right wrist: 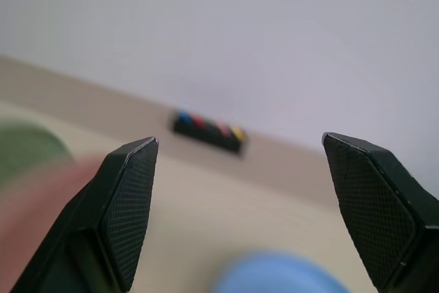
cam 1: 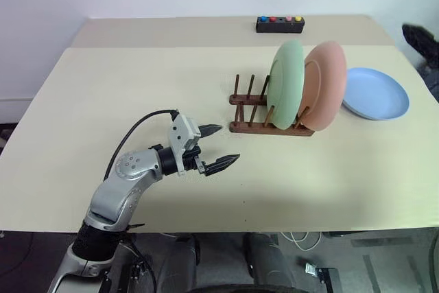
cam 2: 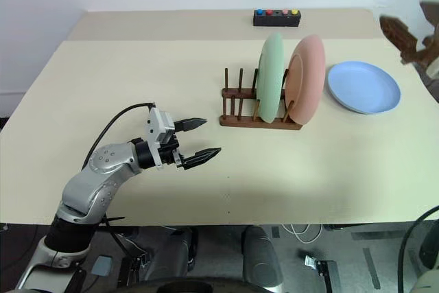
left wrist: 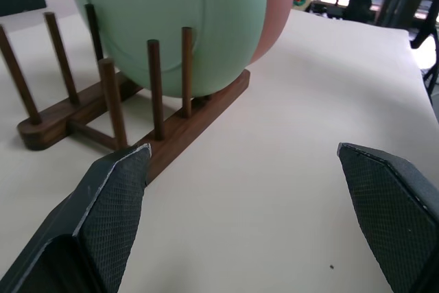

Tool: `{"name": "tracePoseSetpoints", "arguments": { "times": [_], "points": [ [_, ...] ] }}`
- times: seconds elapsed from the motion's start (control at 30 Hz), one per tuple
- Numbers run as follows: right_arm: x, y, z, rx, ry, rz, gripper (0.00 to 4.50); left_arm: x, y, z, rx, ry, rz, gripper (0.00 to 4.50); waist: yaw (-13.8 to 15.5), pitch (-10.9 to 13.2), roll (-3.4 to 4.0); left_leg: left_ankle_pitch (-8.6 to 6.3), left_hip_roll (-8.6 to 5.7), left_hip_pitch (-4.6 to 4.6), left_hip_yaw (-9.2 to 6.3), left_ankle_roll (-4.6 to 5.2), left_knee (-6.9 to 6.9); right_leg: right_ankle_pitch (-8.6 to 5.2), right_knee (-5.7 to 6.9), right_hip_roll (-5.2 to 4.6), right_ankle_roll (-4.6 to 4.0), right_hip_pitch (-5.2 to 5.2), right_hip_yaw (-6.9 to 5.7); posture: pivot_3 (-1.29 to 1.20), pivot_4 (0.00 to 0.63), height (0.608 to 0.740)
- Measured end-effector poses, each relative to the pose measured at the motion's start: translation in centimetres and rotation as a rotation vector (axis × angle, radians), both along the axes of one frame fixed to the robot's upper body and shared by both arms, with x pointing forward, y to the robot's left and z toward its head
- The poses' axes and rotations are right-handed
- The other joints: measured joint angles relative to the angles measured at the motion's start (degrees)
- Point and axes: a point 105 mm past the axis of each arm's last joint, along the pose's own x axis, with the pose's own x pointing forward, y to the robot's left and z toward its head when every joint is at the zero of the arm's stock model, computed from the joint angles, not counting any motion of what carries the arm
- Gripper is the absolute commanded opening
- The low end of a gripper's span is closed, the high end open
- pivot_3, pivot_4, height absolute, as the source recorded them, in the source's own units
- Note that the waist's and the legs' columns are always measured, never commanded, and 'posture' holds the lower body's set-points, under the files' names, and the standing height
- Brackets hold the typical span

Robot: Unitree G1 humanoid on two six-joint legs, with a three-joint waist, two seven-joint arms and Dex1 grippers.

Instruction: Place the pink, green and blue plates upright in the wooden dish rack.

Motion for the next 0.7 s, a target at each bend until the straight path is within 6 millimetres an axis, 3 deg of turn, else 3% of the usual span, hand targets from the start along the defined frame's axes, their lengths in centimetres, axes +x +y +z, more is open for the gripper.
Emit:
{"name": "tracePoseSetpoints", "arguments": {
  "times": [0.07, 0.17, 0.37, 0.47, 0.63, 0.7],
  "points": [
    [0.3, -0.7, -2.3, -0.093, 0.074, -0.042, 3.87, 0.0, -0.1, 0.1, 0.000, -0.003, -0.004, 4.50, -0.3, 0.0, -0.02, 0.00, 0.00, -0.01, 0.00, 0.01, 0.00, 0.00, 0.00, 0.00, 0.05, 0.01, -0.01, 0.00, 0.150, 0.730],
    [0.6, -1.3, -7.9, -0.246, 0.254, -0.070, 3.87, 0.0, -0.2, 0.1, 0.001, -0.003, -0.013, 4.50, -0.5, 0.0, -0.01, 0.00, -0.02, -0.03, 0.02, 0.01, 0.03, 0.00, -0.01, -0.03, 0.06, 0.00, 0.02, 0.00, 0.150, 0.730],
    [2.1, -0.6, -14.9, -0.287, 0.423, -0.038, 3.87, 0.0, -0.2, 0.1, 0.004, -0.002, -0.020, 4.50, -0.9, 0.0, 0.01, 0.00, -0.01, 0.05, 0.02, 0.01, 0.02, 0.09, 0.02, 0.00, 0.20, 0.03, 0.04, 0.00, 0.150, 0.730],
    [3.4, -0.7, -16.4, -0.330, 0.468, -0.061, 3.87, 0.1, -0.2, 0.0, 0.005, -0.001, -0.018, 4.50, -0.9, 0.0, 0.02, 0.00, -0.02, 0.03, 0.03, 0.00, 0.05, 0.10, 0.01, -0.01, 0.21, 0.03, 0.04, 0.00, 0.150, 0.730],
    [5.3, -0.3, -17.0, -0.367, 0.473, -0.060, 3.87, 0.1, -0.1, 0.0, 0.007, -0.001, -0.012, 4.50, -0.8, 0.0, 0.00, 0.00, -0.02, 0.04, 0.02, 0.00, 0.03, 0.11, 0.00, -0.01, 0.23, 0.05, 0.03, 0.00, 0.150, 0.730],
    [5.6, -0.4, -17.1, -0.377, 0.470, -0.064, 3.36, 0.1, -0.1, 0.0, 0.007, -0.001, -0.012, 4.50, -0.8, 0.0, -0.01, 0.00, -0.02, 0.05, 0.02, 0.00, 0.04, 0.11, 0.01, -0.01, 0.23, 0.07, 0.03, 0.00, 0.150, 0.730]
  ]
}}
